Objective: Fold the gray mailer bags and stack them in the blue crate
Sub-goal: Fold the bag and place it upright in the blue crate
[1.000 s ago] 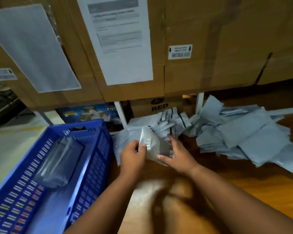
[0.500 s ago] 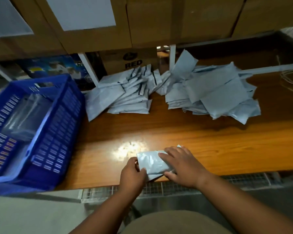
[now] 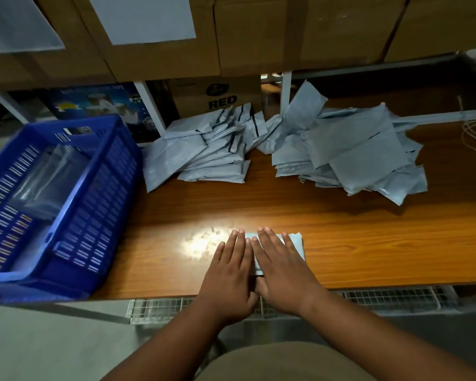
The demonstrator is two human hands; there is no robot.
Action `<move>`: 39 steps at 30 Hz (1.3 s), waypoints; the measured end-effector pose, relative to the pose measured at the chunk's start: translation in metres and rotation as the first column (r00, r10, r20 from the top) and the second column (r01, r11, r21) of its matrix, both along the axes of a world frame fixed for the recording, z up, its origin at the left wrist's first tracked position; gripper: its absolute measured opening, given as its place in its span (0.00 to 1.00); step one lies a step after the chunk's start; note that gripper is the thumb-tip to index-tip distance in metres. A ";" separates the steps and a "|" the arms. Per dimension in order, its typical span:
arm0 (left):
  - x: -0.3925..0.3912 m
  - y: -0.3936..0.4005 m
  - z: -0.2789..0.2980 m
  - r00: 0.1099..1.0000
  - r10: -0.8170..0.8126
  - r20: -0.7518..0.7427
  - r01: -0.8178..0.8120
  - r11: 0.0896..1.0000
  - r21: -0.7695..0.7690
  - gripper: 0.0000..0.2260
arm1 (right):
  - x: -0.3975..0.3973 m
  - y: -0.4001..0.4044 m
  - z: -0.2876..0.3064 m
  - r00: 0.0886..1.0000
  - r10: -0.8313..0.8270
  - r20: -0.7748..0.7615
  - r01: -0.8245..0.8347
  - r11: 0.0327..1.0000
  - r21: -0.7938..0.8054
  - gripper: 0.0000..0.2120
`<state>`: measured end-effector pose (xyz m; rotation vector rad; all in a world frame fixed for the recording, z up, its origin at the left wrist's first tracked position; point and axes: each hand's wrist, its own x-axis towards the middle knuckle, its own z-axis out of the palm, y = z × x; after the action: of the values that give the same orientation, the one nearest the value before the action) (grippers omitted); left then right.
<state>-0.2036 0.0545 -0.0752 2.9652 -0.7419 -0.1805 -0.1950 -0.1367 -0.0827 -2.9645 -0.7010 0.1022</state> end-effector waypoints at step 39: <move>0.076 -0.015 -0.040 0.996 0.051 -0.069 -0.054 0.997 -0.048 0.33 | 0.063 0.005 -0.019 0.979 -0.184 -0.092 0.181 0.983 -0.041 0.34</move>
<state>-0.1279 0.0399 -0.1149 2.9118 -0.6500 -0.2545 -0.1325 -0.1316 -0.1018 -3.0135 -0.4174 0.2420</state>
